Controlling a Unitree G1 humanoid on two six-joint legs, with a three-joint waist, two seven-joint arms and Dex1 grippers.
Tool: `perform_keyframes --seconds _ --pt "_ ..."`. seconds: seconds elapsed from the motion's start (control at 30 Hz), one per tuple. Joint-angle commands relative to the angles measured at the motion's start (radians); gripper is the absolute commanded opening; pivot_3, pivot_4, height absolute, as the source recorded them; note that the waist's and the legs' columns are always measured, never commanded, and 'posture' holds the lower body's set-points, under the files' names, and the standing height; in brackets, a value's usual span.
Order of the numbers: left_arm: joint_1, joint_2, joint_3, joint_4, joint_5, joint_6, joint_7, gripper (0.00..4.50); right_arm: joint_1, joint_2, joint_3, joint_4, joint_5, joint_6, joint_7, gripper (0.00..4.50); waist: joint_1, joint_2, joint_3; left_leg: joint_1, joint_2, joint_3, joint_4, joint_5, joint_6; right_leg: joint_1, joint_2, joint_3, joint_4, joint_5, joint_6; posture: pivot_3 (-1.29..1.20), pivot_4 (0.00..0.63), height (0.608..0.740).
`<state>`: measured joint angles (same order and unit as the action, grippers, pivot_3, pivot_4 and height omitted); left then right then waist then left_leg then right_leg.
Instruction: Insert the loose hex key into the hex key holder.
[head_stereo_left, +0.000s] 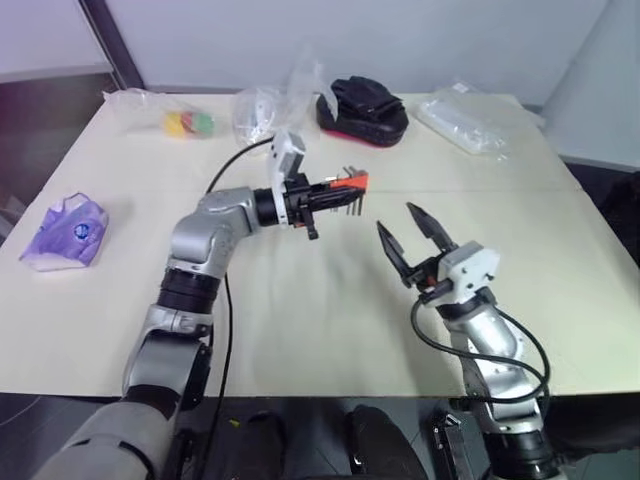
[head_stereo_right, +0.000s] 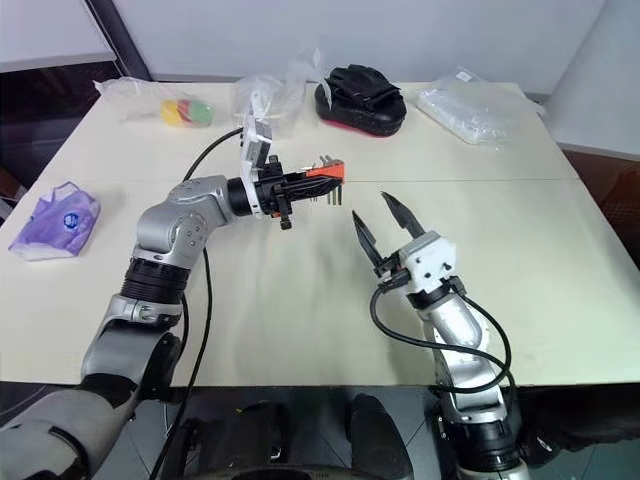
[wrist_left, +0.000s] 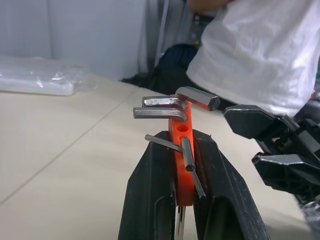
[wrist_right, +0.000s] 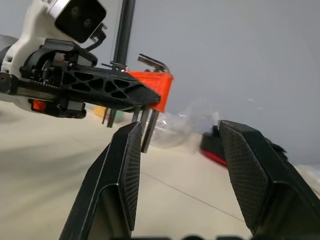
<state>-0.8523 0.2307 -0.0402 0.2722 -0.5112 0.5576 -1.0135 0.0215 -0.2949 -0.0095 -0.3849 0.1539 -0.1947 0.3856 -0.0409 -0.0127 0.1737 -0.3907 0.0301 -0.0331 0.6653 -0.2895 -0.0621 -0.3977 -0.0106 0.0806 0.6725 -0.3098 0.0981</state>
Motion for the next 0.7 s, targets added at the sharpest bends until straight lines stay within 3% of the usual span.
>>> perform_keyframes --seconds 0.03,0.27,0.57,0.7 --pt "0.034 -0.033 0.027 0.018 -0.043 0.075 0.041 0.0 0.056 -0.032 -0.085 -0.066 0.032 0.015 -0.005 2.49 0.001 0.0 0.0 0.0 0.0 0.0 0.0 0.0 0.0 0.001 0.0 0.0 -0.001 0.0 0.0 0.0 0.15 0.74" --pt "0.077 -0.126 0.032 0.164 -0.038 0.181 0.116 0.0 0.135 -0.062 -0.163 -0.112 0.04 0.053 -0.015 2.49 0.002 0.0 0.0 0.0 -0.001 0.0 0.0 0.0 0.0 0.001 0.0 0.0 -0.002 0.0 0.0 0.0 0.15 0.74" --pt "0.059 -0.176 0.062 0.355 -0.018 0.225 0.148 0.0 0.169 -0.047 -0.145 -0.144 0.007 0.068 -0.036 2.49 0.0 0.0 0.0 0.0 -0.001 0.0 0.0 0.0 0.0 0.001 0.0 0.0 -0.002 0.0 0.0 0.0 0.15 0.74" --pt "0.07 -0.149 0.049 0.376 0.012 0.202 0.128 1.72 0.176 -0.042 -0.134 -0.15 -0.003 0.073 -0.04 2.53 0.001 0.0 0.0 0.0 -0.001 0.0 0.0 0.0 0.0 0.001 0.0 0.0 -0.002 0.0 0.0 0.0 0.15 0.74"
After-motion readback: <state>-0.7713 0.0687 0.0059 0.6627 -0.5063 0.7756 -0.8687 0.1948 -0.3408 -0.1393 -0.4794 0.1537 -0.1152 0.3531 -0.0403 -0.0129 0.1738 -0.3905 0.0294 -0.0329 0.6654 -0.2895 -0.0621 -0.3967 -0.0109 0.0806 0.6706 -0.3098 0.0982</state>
